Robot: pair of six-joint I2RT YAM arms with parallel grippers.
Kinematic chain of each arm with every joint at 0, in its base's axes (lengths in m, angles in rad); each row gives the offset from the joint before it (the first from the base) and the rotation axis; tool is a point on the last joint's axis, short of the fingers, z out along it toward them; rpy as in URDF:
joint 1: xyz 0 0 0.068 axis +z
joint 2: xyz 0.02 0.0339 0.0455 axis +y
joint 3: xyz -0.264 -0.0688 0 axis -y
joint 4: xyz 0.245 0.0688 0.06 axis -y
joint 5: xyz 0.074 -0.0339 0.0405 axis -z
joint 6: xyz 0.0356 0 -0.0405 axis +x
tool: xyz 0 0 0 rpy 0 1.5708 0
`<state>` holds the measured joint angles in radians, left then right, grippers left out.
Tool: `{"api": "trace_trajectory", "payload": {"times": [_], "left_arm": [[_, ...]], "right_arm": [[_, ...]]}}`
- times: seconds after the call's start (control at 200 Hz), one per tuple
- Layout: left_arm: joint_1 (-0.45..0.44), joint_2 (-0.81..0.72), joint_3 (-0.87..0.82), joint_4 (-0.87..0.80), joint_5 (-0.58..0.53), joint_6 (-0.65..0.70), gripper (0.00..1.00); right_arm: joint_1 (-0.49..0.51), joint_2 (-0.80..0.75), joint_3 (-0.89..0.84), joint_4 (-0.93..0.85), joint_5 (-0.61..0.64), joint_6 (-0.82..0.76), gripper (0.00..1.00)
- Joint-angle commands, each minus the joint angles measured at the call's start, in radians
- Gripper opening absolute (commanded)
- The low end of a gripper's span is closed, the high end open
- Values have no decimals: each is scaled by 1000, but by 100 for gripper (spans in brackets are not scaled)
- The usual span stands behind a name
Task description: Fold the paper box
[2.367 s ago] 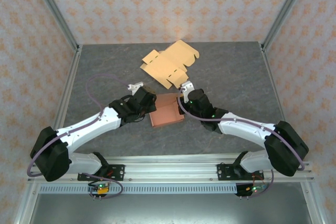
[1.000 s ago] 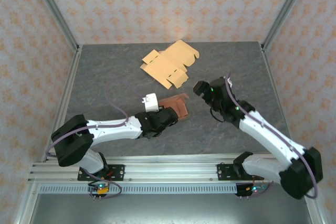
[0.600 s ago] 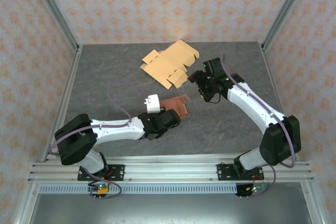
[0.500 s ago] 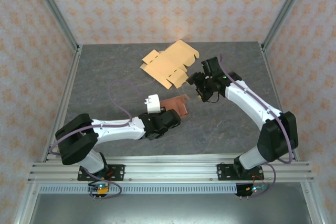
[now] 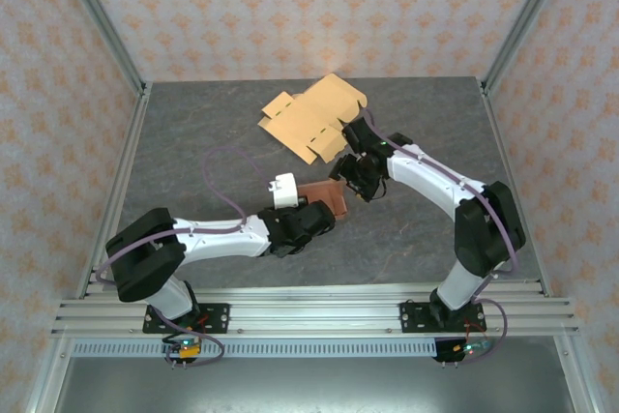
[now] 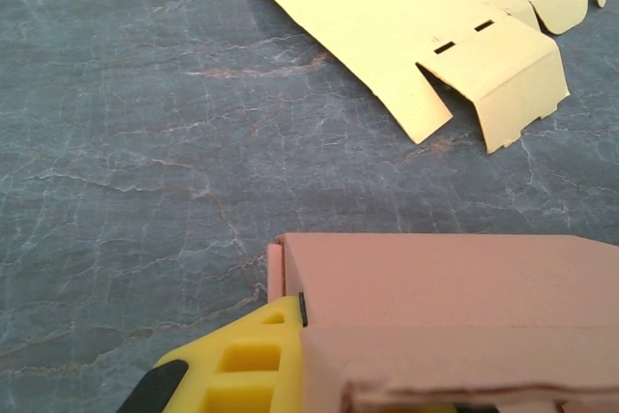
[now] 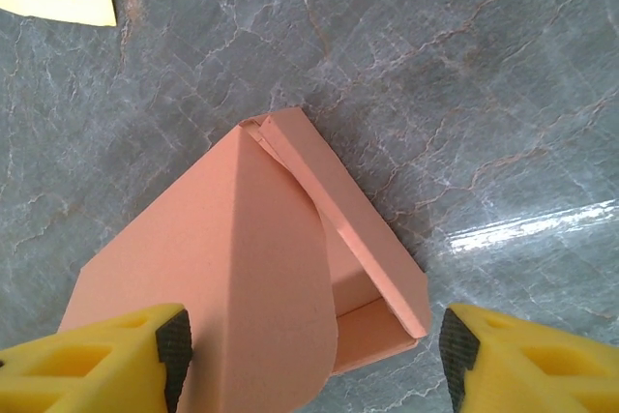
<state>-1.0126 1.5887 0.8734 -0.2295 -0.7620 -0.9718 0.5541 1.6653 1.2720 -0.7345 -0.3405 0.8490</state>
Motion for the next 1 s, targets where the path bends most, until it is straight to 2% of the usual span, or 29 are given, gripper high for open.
{"api": "trace_trajectory", "payload": {"times": [0.0, 0.115, 0.225, 0.295, 0.425, 0.566, 0.676, 0.736, 0.811, 0.916, 0.996], "left_arm": [[11, 30, 0, 76, 8, 67, 5], [12, -2, -21, 137, 64, 122, 19], [3, -79, 5, 85, 164, 162, 39], [-2, -136, 15, 24, 217, 149, 43], [-9, -290, -70, 28, 307, 112, 55], [-9, -483, -169, 12, 310, 59, 72], [-6, -568, -186, -41, 229, 51, 84], [15, -573, -185, -57, 204, 62, 87], [68, -536, -180, -37, 261, 86, 87], [102, -425, -151, -12, 300, 99, 87], [105, -324, -97, -21, 322, 158, 87]], "right_arm": [[13, 9, -38, 3, 54, 48, 65], [16, 17, -75, 30, 82, 68, 58], [15, 19, -96, 31, 118, 70, 55], [15, 23, -104, 31, 129, 66, 54], [15, 42, -114, 21, 146, 53, 54], [15, 48, -124, 17, 140, 46, 54], [17, 39, -131, 10, 144, 42, 55], [18, 29, -133, 5, 143, 40, 56], [19, 13, -136, 2, 138, 33, 59], [18, -12, -137, -15, 164, 21, 62], [19, -22, -142, -13, 164, 24, 62]]}}
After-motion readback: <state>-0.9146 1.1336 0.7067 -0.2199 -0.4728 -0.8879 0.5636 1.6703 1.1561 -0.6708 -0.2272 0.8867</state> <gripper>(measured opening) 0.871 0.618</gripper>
